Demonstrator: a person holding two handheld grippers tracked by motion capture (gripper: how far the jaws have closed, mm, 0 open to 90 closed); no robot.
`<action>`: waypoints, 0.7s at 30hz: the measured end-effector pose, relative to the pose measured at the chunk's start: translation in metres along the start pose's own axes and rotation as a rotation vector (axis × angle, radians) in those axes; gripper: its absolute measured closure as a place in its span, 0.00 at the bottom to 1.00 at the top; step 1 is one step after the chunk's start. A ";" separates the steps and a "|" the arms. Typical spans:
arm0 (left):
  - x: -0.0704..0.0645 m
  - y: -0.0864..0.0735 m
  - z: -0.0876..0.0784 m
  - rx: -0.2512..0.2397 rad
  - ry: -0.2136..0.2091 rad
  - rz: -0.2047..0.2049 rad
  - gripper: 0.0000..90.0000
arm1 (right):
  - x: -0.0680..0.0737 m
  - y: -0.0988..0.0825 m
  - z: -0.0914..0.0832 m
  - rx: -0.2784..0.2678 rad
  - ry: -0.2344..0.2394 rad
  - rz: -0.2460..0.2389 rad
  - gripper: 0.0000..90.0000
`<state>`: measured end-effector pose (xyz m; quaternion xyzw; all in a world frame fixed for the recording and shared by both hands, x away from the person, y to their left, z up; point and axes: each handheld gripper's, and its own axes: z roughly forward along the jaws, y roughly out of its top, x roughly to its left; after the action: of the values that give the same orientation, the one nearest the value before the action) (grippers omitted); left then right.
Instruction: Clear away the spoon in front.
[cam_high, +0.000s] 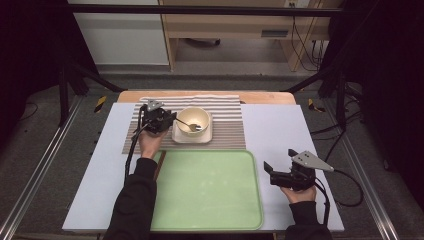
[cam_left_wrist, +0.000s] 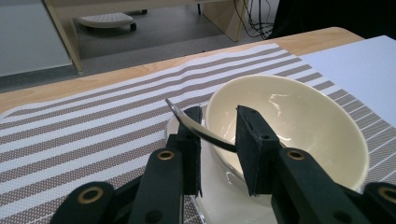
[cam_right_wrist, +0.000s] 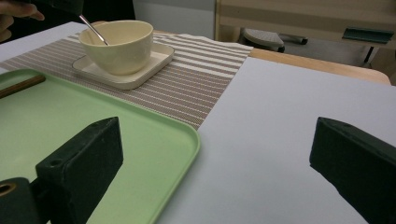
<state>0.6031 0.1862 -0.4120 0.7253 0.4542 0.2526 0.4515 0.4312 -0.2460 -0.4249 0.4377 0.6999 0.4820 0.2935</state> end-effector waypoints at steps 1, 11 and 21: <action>0.000 0.000 -0.001 -0.001 -0.002 0.001 0.80 | 0.000 0.000 0.000 -0.001 0.000 0.000 0.03; -0.009 0.003 -0.010 -0.028 -0.041 0.014 0.88 | 0.001 0.001 -0.001 -0.003 0.002 0.002 0.03; -0.019 0.006 -0.014 -0.063 -0.071 0.022 0.97 | 0.000 0.001 -0.001 -0.005 0.000 0.001 0.03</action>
<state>0.5860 0.1745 -0.3997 0.7242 0.4216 0.2460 0.4871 0.4303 -0.2461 -0.4238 0.4373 0.6984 0.4842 0.2942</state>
